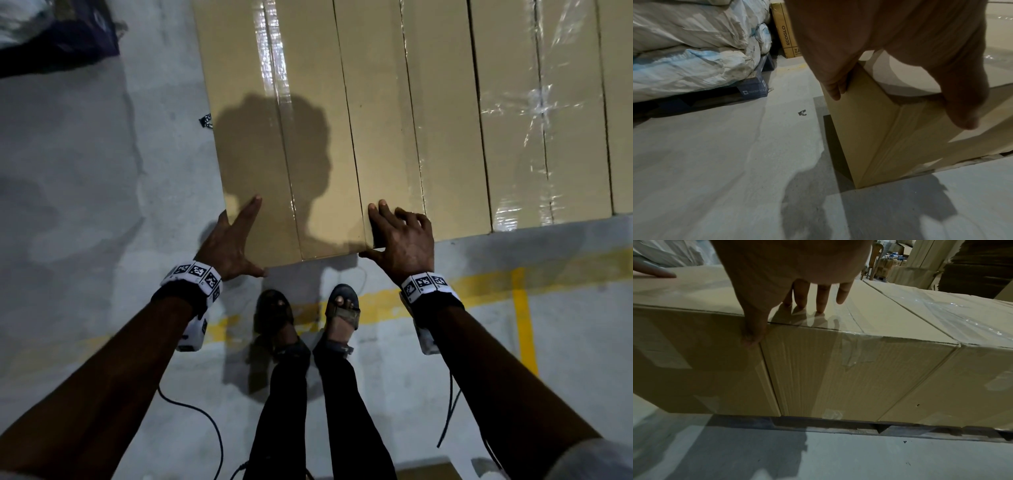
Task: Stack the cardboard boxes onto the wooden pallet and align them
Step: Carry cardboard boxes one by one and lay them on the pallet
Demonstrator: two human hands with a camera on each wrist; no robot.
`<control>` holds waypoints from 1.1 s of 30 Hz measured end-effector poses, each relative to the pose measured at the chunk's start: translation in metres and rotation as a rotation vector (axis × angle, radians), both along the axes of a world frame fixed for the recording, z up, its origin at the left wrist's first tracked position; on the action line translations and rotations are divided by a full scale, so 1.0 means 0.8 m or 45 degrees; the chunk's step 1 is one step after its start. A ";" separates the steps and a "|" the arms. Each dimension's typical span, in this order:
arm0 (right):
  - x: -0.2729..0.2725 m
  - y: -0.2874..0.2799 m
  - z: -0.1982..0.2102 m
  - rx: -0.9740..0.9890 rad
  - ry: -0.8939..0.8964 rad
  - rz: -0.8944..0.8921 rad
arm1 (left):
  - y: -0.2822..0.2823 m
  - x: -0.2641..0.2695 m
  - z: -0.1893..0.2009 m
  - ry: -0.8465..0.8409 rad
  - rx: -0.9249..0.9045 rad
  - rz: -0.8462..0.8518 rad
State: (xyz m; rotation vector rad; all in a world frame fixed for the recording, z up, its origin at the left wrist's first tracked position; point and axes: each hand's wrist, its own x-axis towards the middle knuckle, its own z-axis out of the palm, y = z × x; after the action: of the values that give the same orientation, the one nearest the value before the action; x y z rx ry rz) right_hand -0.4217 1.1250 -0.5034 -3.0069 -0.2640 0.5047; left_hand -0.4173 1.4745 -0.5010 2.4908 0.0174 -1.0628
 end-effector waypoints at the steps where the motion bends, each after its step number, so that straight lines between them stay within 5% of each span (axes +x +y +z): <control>1: 0.000 0.001 0.002 -0.001 0.003 -0.004 | 0.001 0.001 0.000 -0.008 0.003 -0.010; 19: -0.006 0.007 0.008 -0.072 0.114 -0.001 | 0.002 0.006 -0.012 -0.028 -0.013 -0.091; 29: 0.003 0.021 0.057 -0.010 0.272 -0.042 | -0.016 -0.002 0.022 -0.210 -0.329 0.675; 33: 0.007 0.045 0.089 0.065 0.231 -0.038 | -0.022 -0.001 0.042 -0.229 -0.327 0.762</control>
State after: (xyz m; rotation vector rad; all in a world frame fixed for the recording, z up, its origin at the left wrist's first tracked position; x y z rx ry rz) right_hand -0.4162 1.1614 -0.4325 -2.8864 -0.2150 0.7495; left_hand -0.4183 1.4572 -0.4672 2.1276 0.5050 -0.5496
